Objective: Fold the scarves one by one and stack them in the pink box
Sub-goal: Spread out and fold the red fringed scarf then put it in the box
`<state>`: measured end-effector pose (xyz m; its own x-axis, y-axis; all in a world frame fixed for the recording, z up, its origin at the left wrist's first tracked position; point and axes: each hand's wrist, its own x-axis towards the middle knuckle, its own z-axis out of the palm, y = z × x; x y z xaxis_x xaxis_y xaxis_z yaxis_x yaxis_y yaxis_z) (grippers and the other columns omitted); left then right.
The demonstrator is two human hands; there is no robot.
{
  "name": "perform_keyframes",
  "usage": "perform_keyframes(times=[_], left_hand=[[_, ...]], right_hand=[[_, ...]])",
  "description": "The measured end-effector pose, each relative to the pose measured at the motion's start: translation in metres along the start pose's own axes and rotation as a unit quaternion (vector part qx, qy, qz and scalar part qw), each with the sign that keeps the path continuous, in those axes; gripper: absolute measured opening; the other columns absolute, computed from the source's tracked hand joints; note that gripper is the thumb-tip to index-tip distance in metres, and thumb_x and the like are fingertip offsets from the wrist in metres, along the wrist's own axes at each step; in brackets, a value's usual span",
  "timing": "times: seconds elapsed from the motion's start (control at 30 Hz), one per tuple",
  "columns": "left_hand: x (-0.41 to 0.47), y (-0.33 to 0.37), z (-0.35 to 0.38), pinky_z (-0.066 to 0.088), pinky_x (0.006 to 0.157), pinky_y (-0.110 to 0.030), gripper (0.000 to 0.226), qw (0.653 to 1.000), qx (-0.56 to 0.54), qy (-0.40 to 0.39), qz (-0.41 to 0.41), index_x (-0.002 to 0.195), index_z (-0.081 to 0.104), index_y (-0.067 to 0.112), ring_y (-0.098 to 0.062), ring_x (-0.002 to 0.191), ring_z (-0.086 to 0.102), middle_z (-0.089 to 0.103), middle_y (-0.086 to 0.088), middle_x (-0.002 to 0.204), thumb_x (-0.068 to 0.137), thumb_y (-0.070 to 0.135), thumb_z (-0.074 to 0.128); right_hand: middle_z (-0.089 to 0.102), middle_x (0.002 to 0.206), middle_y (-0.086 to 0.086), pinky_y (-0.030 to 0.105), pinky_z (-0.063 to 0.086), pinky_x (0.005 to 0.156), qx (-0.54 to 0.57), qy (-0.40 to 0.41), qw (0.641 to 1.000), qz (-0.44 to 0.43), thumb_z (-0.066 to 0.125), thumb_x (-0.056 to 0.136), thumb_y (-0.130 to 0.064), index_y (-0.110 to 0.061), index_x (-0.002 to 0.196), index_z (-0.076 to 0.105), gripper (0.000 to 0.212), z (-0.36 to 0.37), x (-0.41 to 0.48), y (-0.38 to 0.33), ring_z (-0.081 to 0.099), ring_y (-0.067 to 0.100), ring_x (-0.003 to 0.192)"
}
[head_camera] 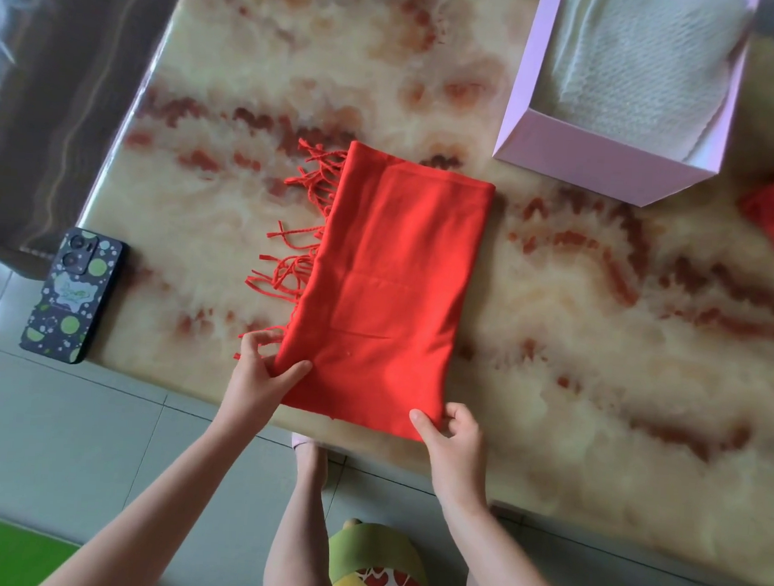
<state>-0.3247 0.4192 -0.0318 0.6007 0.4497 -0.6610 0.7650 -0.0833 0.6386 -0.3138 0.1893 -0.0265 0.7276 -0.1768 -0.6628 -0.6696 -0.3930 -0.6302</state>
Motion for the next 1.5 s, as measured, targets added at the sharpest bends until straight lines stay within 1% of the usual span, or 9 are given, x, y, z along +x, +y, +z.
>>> perform_keyframes(times=[0.1, 0.37, 0.47, 0.53, 0.7, 0.83, 1.13, 1.33, 1.5], left_hand=[[-0.008, -0.001, -0.002, 0.05, 0.069, -0.027, 0.053, 0.998, 0.016, 0.015, 0.054, 0.11, 0.037, 0.026, 0.003, 0.066, 0.064, 0.066, 0.013, 0.083, 0.077, 0.011, 0.076], [-0.011, -0.007, -0.017, 0.053, 0.075, -0.032, 0.049, 0.988, 0.027, -0.079, 0.13, 0.103, 0.055, 0.045, -0.02, 0.075, 0.065, 0.068, 0.001, 0.086, 0.082, 0.002, 0.068], [-0.008, -0.006, -0.022, 0.052, 0.075, -0.024, 0.044, 0.981, 0.062, -0.11, 0.145, 0.094, 0.068, 0.041, -0.004, 0.071, 0.06, 0.069, 0.016, 0.085, 0.08, -0.001, 0.069], [-0.008, 0.002, -0.026, 0.05, 0.069, -0.016, 0.046, 0.982, 0.044, -0.112, 0.143, 0.091, 0.07, 0.042, 0.0, 0.065, 0.057, 0.068, 0.017, 0.075, 0.079, -0.003, 0.07], [0.007, 0.039, -0.03, 0.049, 0.076, -0.014, 0.048, 0.973, 0.036, -0.086, 0.212, 0.092, 0.07, 0.046, -0.003, 0.079, 0.062, 0.065, 0.008, 0.094, 0.074, 0.001, 0.075], [0.038, 0.084, -0.024, 0.049, 0.085, -0.014, 0.044, 0.963, 0.03, -0.061, 0.262, 0.103, 0.067, 0.034, -0.009, 0.092, 0.06, 0.054, -0.002, 0.11, 0.074, 0.003, 0.076], [0.109, 0.159, 0.003, 0.049, 0.084, -0.018, 0.028, 0.965, 0.004, -0.029, 0.262, 0.097, 0.069, 0.025, -0.004, 0.083, 0.06, 0.067, 0.013, 0.093, 0.077, 0.005, 0.074], [0.151, 0.185, 0.024, 0.043, 0.083, -0.015, 0.022, 0.967, 0.074, 0.018, 0.244, 0.099, 0.072, 0.02, -0.003, 0.085, 0.058, 0.067, 0.008, 0.094, 0.079, 0.013, 0.071], [0.17, 0.191, 0.033, 0.048, 0.091, -0.028, 0.03, 0.977, 0.076, 0.005, 0.2, 0.106, 0.069, 0.021, -0.01, 0.088, 0.06, 0.068, -0.001, 0.104, 0.076, 0.014, 0.068]], right_hand=[[0.07, 0.071, -0.004, 0.017, 0.043, 0.059, 0.018, -0.005, 1.0, -0.015, 0.075, 0.078, -0.013, -0.02, 0.084, 0.056, 0.021, -0.001, -0.001, 0.001, 0.06, 0.004, 0.061], [0.068, 0.09, 0.011, 0.028, 0.053, 0.077, 0.051, -0.074, 0.993, -0.075, 0.066, 0.081, 0.004, -0.033, 0.121, 0.05, 0.057, -0.011, 0.004, -0.002, 0.067, 0.019, 0.083], [0.064, 0.095, 0.025, 0.044, 0.052, 0.077, 0.007, -0.115, 0.99, -0.085, 0.065, 0.082, -0.002, -0.046, 0.111, 0.063, 0.053, -0.017, 0.01, -0.004, 0.061, 0.04, 0.081], [0.069, 0.096, 0.013, 0.034, 0.05, 0.073, 0.016, -0.128, 0.988, -0.087, 0.066, 0.082, 0.0, -0.048, 0.102, 0.068, 0.052, -0.022, 0.014, -0.008, 0.058, 0.029, 0.071], [0.073, 0.094, -0.006, 0.018, 0.048, 0.081, 0.082, -0.152, 0.982, -0.071, 0.066, 0.081, 0.007, -0.03, 0.103, 0.069, 0.043, -0.032, 0.028, -0.042, 0.065, 0.008, 0.085], [0.072, 0.104, -0.001, 0.028, 0.047, 0.092, 0.058, -0.12, 0.982, -0.133, 0.068, 0.078, 0.005, -0.036, 0.103, 0.067, 0.048, -0.037, 0.056, -0.08, 0.065, 0.01, 0.091], [0.066, 0.101, -0.001, 0.013, 0.049, 0.078, 0.084, -0.044, 0.982, -0.16, 0.064, 0.078, 0.013, -0.01, 0.116, 0.064, 0.045, -0.035, 0.137, -0.15, 0.061, -0.007, 0.077], [0.064, 0.096, 0.008, 0.017, 0.05, 0.066, 0.096, -0.026, 0.991, -0.095, 0.064, 0.08, 0.009, -0.004, 0.118, 0.063, 0.04, -0.024, 0.181, -0.175, 0.059, 0.01, 0.074], [0.068, 0.101, 0.006, 0.032, 0.05, 0.084, 0.043, -0.007, 0.995, -0.085, 0.061, 0.079, -0.013, -0.007, 0.119, 0.063, 0.04, -0.017, 0.202, -0.176, 0.066, 0.021, 0.093]])
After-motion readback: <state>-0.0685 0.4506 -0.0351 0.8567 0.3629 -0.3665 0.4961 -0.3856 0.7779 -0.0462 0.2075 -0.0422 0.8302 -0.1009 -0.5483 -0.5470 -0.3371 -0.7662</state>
